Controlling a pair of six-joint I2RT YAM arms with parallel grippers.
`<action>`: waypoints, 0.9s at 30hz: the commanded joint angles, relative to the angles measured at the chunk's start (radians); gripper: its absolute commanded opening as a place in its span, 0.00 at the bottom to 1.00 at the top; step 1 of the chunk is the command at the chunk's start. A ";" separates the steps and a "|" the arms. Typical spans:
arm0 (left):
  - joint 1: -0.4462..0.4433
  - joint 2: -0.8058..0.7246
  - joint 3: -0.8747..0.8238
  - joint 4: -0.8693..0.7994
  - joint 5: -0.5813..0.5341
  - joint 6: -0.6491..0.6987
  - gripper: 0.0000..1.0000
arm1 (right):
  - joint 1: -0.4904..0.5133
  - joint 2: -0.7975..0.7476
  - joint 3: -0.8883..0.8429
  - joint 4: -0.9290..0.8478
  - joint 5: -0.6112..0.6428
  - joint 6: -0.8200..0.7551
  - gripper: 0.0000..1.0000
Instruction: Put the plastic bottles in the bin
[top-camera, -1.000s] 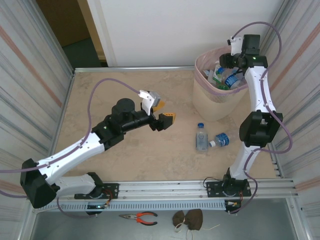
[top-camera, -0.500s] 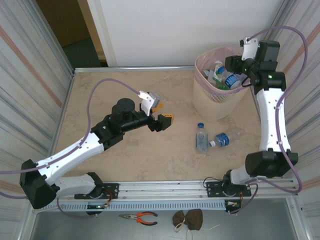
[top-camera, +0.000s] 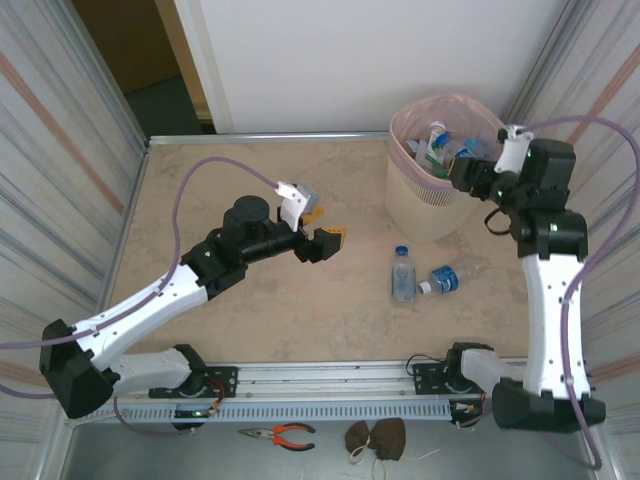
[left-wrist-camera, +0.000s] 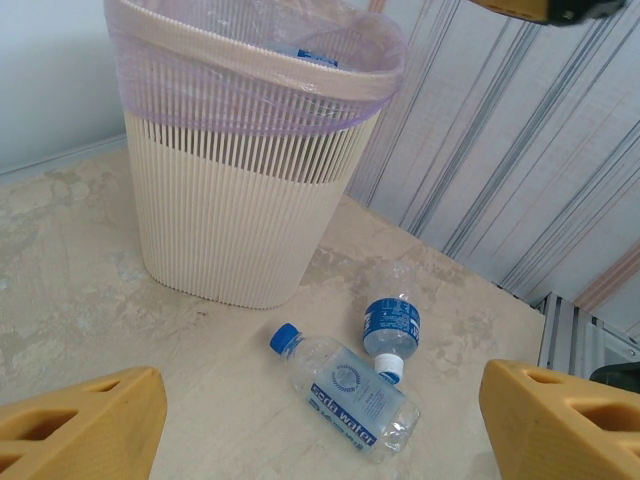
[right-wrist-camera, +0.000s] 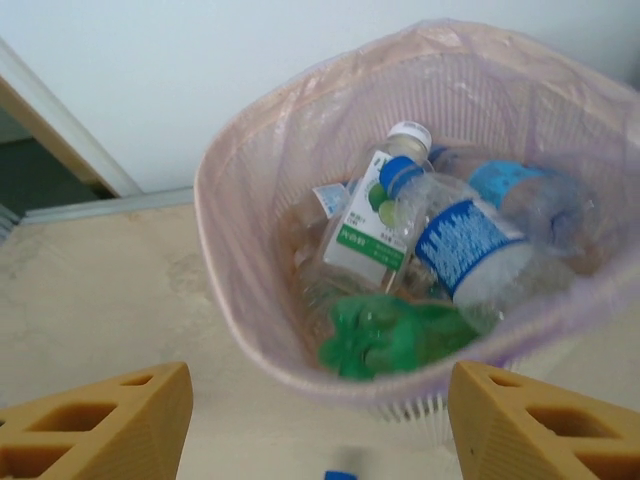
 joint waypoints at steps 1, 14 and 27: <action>0.012 -0.024 0.012 0.000 -0.010 0.018 0.82 | 0.002 -0.077 -0.058 -0.063 0.062 0.161 0.68; 0.023 -0.041 -0.027 0.014 -0.021 -0.001 0.82 | 0.002 -0.230 -0.467 -0.219 0.311 0.668 0.79; 0.030 -0.050 -0.043 0.013 -0.025 -0.020 0.82 | -0.058 -0.037 -0.700 -0.015 0.213 0.871 0.86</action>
